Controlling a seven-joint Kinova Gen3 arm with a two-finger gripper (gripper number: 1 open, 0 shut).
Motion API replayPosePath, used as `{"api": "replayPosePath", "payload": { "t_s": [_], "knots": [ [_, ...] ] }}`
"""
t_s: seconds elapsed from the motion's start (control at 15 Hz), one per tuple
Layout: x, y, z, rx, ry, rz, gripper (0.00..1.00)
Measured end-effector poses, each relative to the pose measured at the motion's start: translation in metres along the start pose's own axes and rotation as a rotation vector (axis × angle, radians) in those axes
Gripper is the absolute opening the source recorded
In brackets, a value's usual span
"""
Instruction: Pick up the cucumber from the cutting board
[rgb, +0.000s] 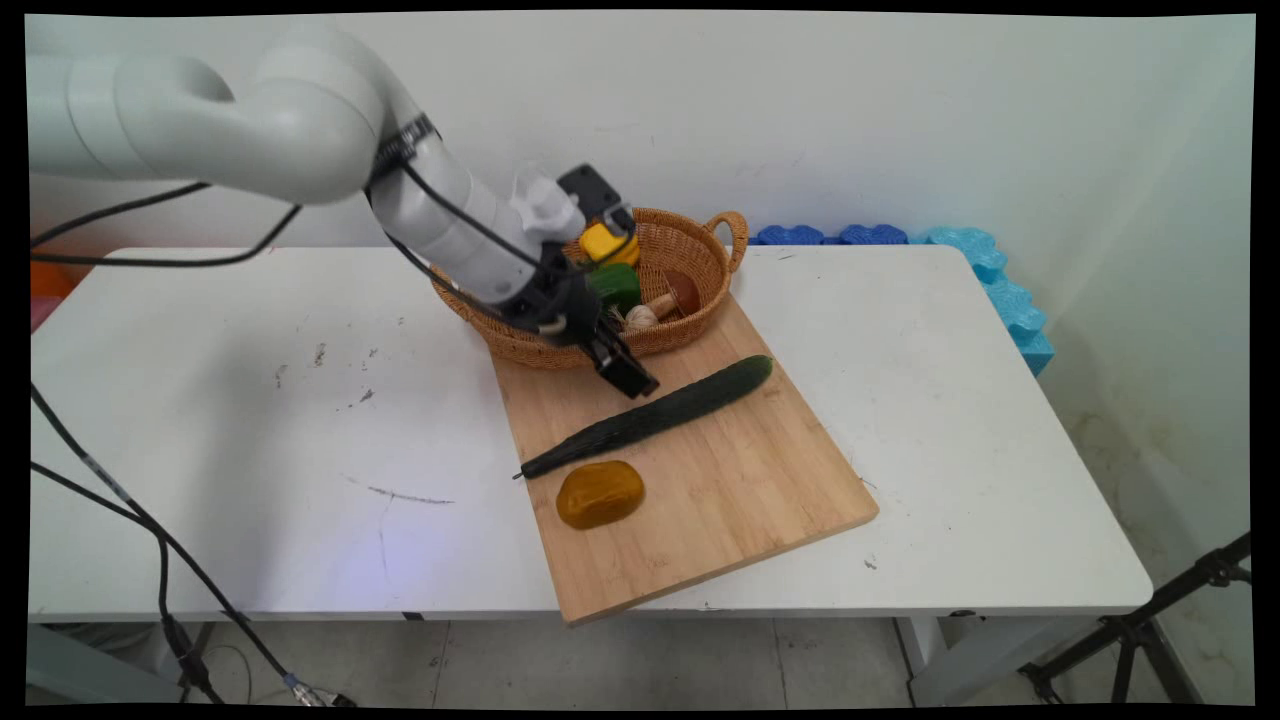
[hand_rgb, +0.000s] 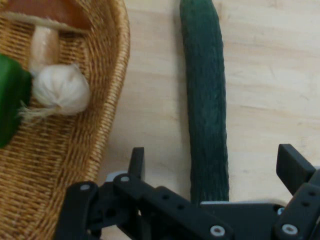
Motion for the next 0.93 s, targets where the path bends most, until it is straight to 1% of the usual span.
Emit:
{"api": "replayPosePath", "payload": {
  "t_s": [0.33, 0.53, 0.93],
  "knots": [
    [-0.015, 0.008, 0.038, 0.003, -0.026, -0.001, 1.0],
    [-0.019, 0.01, 0.056, 0.004, -0.032, -0.005, 1.0],
    [-0.024, 0.014, 0.077, 0.001, -0.035, -0.009, 1.0]
  ]
}}
